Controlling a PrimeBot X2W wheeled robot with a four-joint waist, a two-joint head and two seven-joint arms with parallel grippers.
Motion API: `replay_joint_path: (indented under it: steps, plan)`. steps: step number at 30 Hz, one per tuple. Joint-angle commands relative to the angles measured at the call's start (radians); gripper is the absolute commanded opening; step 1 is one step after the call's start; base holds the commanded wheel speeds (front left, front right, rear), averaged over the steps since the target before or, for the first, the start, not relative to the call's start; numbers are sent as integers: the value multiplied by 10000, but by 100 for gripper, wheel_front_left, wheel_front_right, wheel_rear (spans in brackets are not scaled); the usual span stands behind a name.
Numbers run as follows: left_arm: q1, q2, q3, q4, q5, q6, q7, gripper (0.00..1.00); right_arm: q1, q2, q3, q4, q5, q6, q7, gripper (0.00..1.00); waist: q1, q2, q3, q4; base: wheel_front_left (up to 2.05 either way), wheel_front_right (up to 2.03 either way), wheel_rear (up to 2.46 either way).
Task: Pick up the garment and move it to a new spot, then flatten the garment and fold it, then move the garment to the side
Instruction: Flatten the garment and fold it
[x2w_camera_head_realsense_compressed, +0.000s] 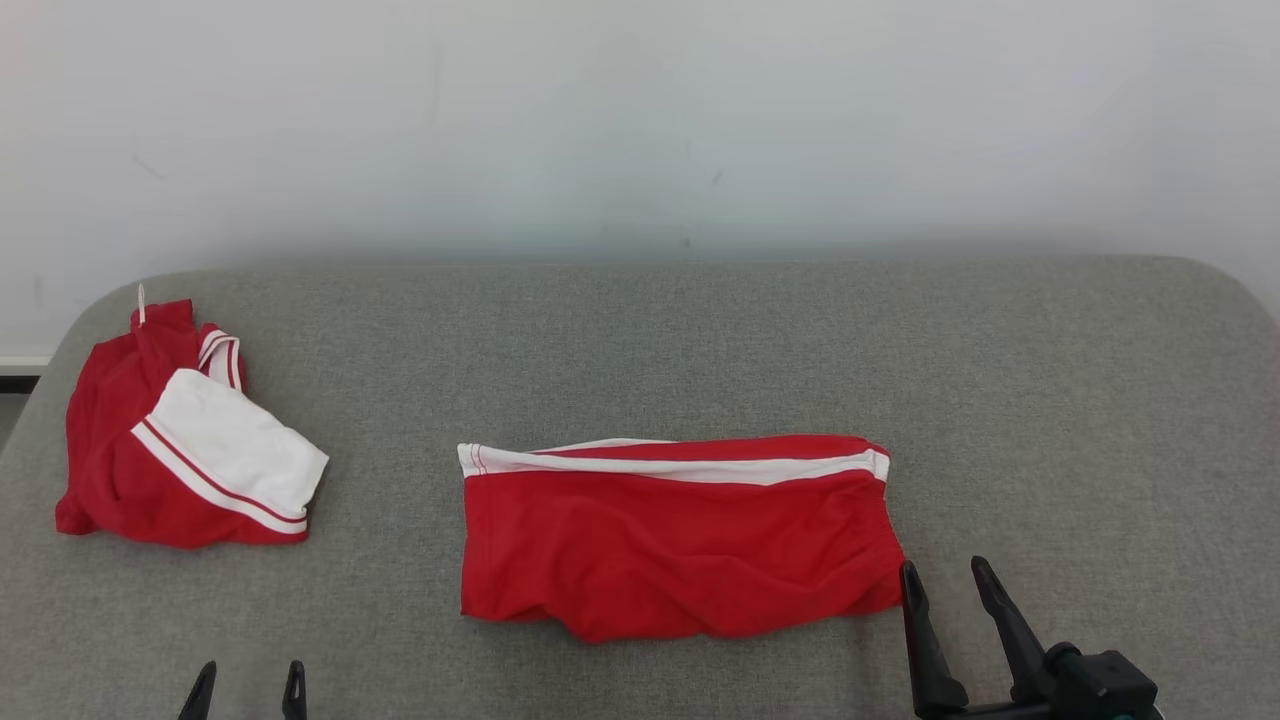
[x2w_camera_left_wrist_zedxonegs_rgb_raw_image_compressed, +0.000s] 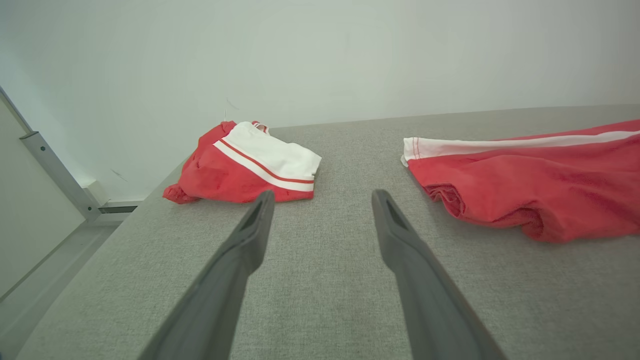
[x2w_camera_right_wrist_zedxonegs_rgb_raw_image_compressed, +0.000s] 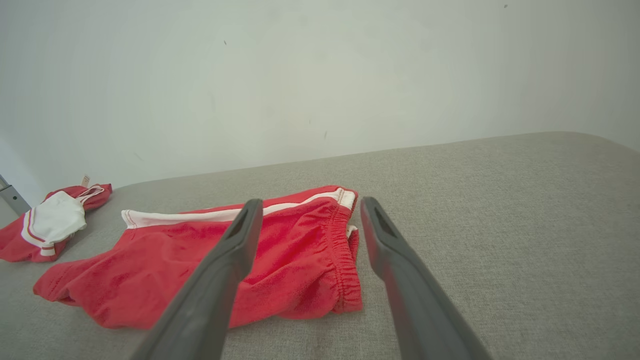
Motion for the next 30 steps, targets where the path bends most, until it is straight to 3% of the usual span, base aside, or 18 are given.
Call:
replay_joint_path:
  steps: [1, 7, 30]
  plan:
    - [38, -44, -2, 83, 40, -111, -33, 100, 141, 26, -32, 95, -80, -27, -46, 100, 1, 1, -51, 42, 0, 0, 0]
    - [1, -155, -36, 229, -117, -404, -33, 100, 166, 30, 54, 356, -217, -27, -45, 100, 1, 1, -167, 64, 0, 0, 0]
    - [62, -325, 194, -17, -21, -488, -33, 100, -656, -43, -126, 1200, -610, -25, -45, 100, 1, 1, -180, 108, 0, 0, 0]
